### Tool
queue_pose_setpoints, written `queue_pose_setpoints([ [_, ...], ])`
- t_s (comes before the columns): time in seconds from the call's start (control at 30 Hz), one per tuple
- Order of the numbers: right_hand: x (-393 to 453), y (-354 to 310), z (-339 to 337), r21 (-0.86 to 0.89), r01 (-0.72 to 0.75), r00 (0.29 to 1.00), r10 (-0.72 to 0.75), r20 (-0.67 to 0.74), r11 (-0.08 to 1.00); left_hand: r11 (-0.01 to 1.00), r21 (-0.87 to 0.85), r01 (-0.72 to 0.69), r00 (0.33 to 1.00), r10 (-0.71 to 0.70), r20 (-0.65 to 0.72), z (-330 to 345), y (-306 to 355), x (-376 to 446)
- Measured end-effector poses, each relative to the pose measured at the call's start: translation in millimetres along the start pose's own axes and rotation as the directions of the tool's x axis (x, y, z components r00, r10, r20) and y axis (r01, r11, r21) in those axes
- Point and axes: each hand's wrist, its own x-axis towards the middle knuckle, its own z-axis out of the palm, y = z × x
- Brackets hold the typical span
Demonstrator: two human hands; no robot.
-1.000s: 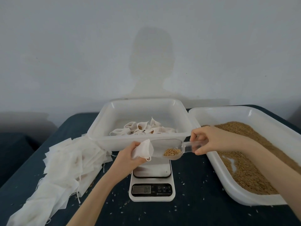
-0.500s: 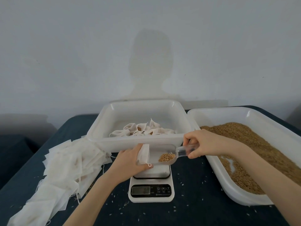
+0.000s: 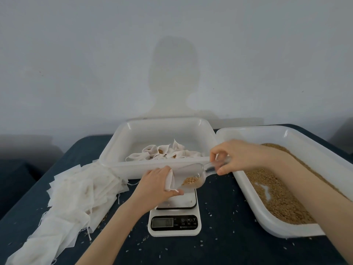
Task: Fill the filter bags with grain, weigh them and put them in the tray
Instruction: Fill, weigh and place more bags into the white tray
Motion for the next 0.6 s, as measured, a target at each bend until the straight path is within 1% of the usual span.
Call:
queue_pose_setpoints([
  [0.07,0.5,-12.1,-12.6,-0.163,0.021,0.998,-0.031,-0.060,0.986,0.998,-0.060,0.013,1.000,-0.013,-0.010,3.2,4.5,1.9],
  [0.13,2.3,-25.7,-24.8,-0.364,0.030,0.988,-0.083,-0.131,0.931,0.983,-0.180,0.038,0.998,-0.046,-0.042,7.9,11.2,3.9],
  [0.2,4.1,-38.9,-32.7,-0.554,0.047,0.973,-0.164,-0.164,0.832,0.952,-0.295,0.078,0.992,-0.104,-0.074,13.7,17.8,5.8],
  [0.27,3.9,-51.6,-36.9,-0.697,0.055,0.957,-0.236,-0.167,0.715,0.913,-0.396,0.094,0.980,-0.155,-0.127,19.9,22.9,7.8],
  [0.37,-0.5,-70.1,-44.1,-0.802,0.027,0.939,-0.290,-0.184,0.597,0.851,-0.515,0.098,0.956,-0.224,-0.188,24.0,31.0,11.9],
  [0.53,-6.0,-89.5,-53.2,-0.867,-0.016,0.928,-0.316,-0.198,0.498,0.802,-0.584,0.125,0.949,-0.268,-0.165,22.8,42.7,18.2],
  [0.6,-7.1,-93.2,-54.2,-0.876,-0.027,0.921,-0.329,-0.209,0.481,0.780,-0.611,0.134,0.944,-0.287,-0.159,21.6,45.9,20.3],
])
